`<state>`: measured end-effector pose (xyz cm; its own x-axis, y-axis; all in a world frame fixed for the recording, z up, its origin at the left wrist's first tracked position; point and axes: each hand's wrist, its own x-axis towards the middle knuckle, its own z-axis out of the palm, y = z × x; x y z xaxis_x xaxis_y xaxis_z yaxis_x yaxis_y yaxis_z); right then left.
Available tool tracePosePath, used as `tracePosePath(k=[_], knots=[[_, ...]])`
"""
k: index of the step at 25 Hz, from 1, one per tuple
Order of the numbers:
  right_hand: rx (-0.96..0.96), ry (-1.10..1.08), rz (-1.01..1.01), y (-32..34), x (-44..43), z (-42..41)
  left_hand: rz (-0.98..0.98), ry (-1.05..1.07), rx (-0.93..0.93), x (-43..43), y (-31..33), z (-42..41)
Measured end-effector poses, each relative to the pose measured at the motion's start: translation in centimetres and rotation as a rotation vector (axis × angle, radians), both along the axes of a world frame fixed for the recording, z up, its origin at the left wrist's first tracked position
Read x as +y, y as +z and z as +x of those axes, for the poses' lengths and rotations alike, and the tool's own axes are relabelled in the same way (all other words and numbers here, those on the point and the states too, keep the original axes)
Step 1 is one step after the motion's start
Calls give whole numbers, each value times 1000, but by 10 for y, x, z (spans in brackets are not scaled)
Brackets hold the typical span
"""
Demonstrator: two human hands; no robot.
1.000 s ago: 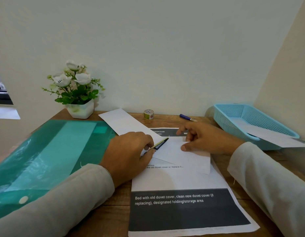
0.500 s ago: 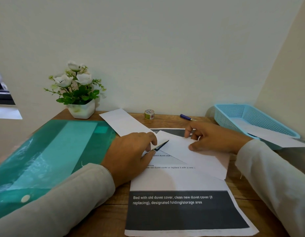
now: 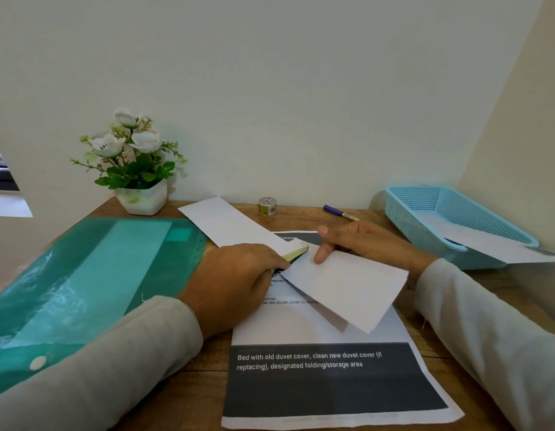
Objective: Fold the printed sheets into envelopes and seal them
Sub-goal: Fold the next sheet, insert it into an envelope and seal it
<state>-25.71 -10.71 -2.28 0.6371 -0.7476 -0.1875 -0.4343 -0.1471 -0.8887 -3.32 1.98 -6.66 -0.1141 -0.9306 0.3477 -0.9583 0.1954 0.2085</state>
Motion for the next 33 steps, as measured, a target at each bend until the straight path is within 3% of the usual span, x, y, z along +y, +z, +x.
tracePosePath(k=[10,19,33], knots=[[-325,-332,75,18,-25,-24,75,-14,154,-3,-1,1],[-269,-248,2,9,-18,-4,103,-46,154,-2,-2,0],[-215,-79,200,-1,-6,9,-32,-126,87,2,-3,-6]])
